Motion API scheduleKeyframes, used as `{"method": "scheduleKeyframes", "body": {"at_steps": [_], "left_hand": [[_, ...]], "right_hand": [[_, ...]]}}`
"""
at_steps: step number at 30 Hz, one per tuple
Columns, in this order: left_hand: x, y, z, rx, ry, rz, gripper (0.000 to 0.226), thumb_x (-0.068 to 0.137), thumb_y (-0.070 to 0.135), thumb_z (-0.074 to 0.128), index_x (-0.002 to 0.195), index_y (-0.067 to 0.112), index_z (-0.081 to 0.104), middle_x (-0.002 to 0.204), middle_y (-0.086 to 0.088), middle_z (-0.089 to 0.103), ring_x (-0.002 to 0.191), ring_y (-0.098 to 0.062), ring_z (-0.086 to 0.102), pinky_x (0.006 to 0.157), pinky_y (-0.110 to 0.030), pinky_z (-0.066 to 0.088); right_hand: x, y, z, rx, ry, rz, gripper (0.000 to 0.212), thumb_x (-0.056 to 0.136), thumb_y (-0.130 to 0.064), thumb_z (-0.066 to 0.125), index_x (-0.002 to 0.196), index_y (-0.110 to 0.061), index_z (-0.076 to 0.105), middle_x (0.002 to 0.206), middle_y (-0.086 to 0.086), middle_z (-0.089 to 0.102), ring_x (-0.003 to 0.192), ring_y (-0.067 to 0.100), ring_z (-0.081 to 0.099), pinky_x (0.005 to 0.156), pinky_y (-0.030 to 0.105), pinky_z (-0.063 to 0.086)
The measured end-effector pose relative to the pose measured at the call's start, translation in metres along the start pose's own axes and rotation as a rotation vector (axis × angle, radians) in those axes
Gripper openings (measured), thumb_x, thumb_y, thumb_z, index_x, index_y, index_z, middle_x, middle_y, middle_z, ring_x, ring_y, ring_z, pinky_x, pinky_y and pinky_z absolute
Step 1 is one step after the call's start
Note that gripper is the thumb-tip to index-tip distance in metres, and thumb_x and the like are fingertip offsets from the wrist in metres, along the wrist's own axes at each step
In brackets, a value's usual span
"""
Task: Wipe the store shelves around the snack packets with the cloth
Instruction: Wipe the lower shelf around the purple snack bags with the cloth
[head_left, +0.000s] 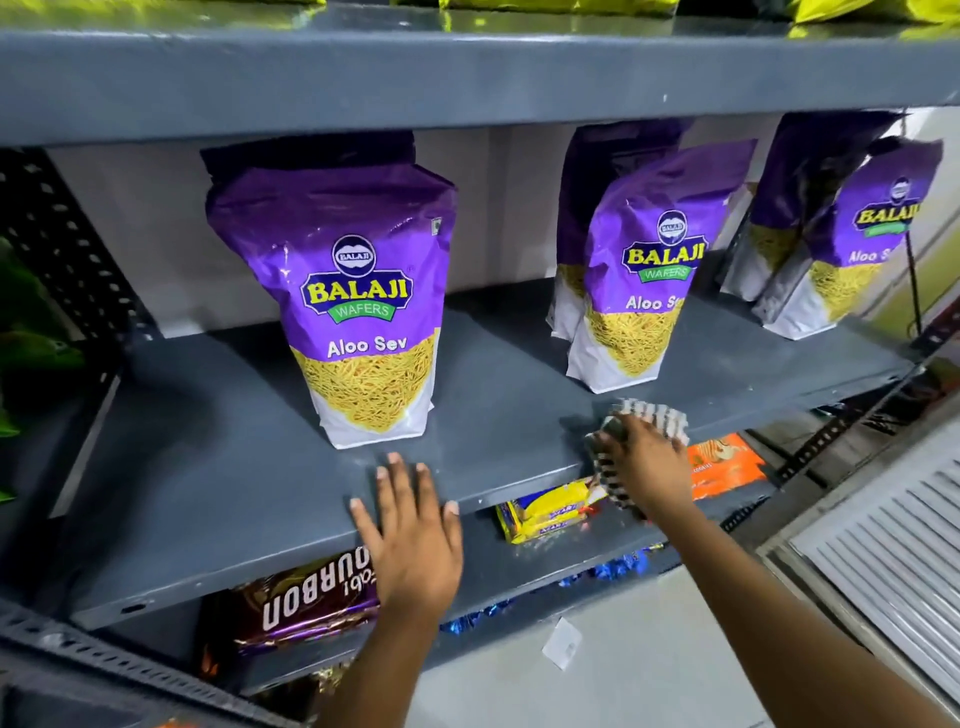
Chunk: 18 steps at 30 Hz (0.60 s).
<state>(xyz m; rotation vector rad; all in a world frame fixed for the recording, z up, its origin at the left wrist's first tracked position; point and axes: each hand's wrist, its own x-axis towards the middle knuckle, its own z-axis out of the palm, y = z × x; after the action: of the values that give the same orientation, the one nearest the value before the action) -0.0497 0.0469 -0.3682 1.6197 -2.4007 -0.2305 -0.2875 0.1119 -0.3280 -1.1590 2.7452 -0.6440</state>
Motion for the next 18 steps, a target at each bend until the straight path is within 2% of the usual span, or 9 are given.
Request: {"method": "scheduleKeyframes", "body": {"at_steps": [2,3,4,6,7,9,12,15,18], "left_hand": [[0.000,0.014,0.006,0.028,-0.026,0.077,0.065,0.095,0.042,0.006,0.130,0.009,0.050,0.143,-0.019,0.042,0.133,-0.029,0.025,0.110,-0.049,-0.001],[0.002,0.024,0.007,0.032,-0.014,0.098,0.060,0.095,0.040,0.012,0.129,0.009,0.051,0.142,-0.019,0.043,0.132,-0.029,0.026,0.110,-0.050,0.002],[0.005,0.034,0.008,0.031,0.005,0.112,0.056,0.092,0.037,0.020,0.128,0.008,0.052,0.141,-0.019,0.045,0.132,-0.030,0.030,0.108,-0.050,0.005],[0.015,0.054,0.006,0.023,0.025,0.118,0.056,0.084,0.033,0.029,0.126,0.005,0.054,0.138,-0.020,0.048,0.130,-0.033,0.041,0.107,-0.050,0.008],[0.021,0.065,0.005,0.020,0.045,0.118,0.057,0.082,0.032,0.029,0.125,0.004,0.054,0.138,-0.020,0.049,0.128,-0.035,0.044,0.107,-0.049,0.008],[0.032,0.083,0.005,-0.017,0.076,0.095,0.061,0.084,0.033,0.023,0.129,0.003,0.050,0.142,-0.019,0.044,0.132,-0.036,0.039,0.110,-0.046,0.006],[0.046,0.107,0.004,-0.041,0.065,0.058,0.067,0.086,0.037,0.009,0.142,0.007,0.031,0.154,-0.013,0.022,0.144,-0.028,0.014,0.116,-0.042,-0.002],[0.056,0.131,0.006,-0.034,0.009,0.007,0.055,0.095,0.031,0.016,0.146,0.009,0.019,0.157,-0.009,0.011,0.145,-0.024,0.002,0.117,-0.043,-0.003],[0.069,0.158,0.013,-0.016,-0.016,-0.067,0.054,0.097,0.029,0.026,0.146,0.009,0.016,0.157,-0.009,0.010,0.145,-0.024,0.002,0.117,-0.044,-0.002]], "right_hand": [[0.000,-0.017,0.000,0.061,0.087,0.038,0.030,0.091,-0.032,0.044,0.118,-0.019,0.048,0.115,0.018,0.062,0.100,0.037,0.060,0.088,0.045,0.048],[-0.001,-0.027,0.008,0.044,0.065,-0.073,0.032,0.091,-0.030,0.045,0.121,-0.020,0.046,0.116,0.018,0.062,0.098,0.037,0.061,0.086,0.045,0.050],[-0.006,-0.037,0.018,0.001,-0.011,-0.219,0.035,0.091,-0.029,0.046,0.125,-0.020,0.044,0.122,0.018,0.059,0.105,0.035,0.058,0.092,0.044,0.048],[-0.016,-0.046,0.033,-0.037,-0.182,-0.382,0.043,0.094,-0.029,0.042,0.135,-0.019,0.036,0.139,0.015,0.048,0.132,0.028,0.039,0.111,0.041,0.027],[-0.013,-0.039,0.034,-0.044,-0.188,-0.398,0.045,0.094,-0.030,0.041,0.137,-0.018,0.033,0.143,0.013,0.044,0.139,0.023,0.030,0.115,0.040,0.017],[0.001,-0.011,0.025,-0.038,-0.147,-0.377,0.047,0.094,-0.031,0.042,0.138,-0.020,0.031,0.145,0.015,0.042,0.141,0.019,0.026,0.117,0.037,0.013],[0.020,0.039,0.006,-0.011,-0.115,-0.313,0.047,0.093,-0.034,0.044,0.137,-0.022,0.035,0.144,0.014,0.043,0.139,0.020,0.031,0.117,0.036,0.015],[0.046,0.088,-0.023,-0.030,-0.100,-0.221,0.045,0.092,-0.036,0.047,0.133,-0.019,0.041,0.139,0.013,0.049,0.133,0.023,0.039,0.112,0.037,0.019],[0.070,0.109,-0.049,-0.010,0.001,-0.095,0.032,0.090,-0.032,0.050,0.118,-0.016,0.052,0.122,0.017,0.061,0.115,0.033,0.054,0.100,0.041,0.035]]}}
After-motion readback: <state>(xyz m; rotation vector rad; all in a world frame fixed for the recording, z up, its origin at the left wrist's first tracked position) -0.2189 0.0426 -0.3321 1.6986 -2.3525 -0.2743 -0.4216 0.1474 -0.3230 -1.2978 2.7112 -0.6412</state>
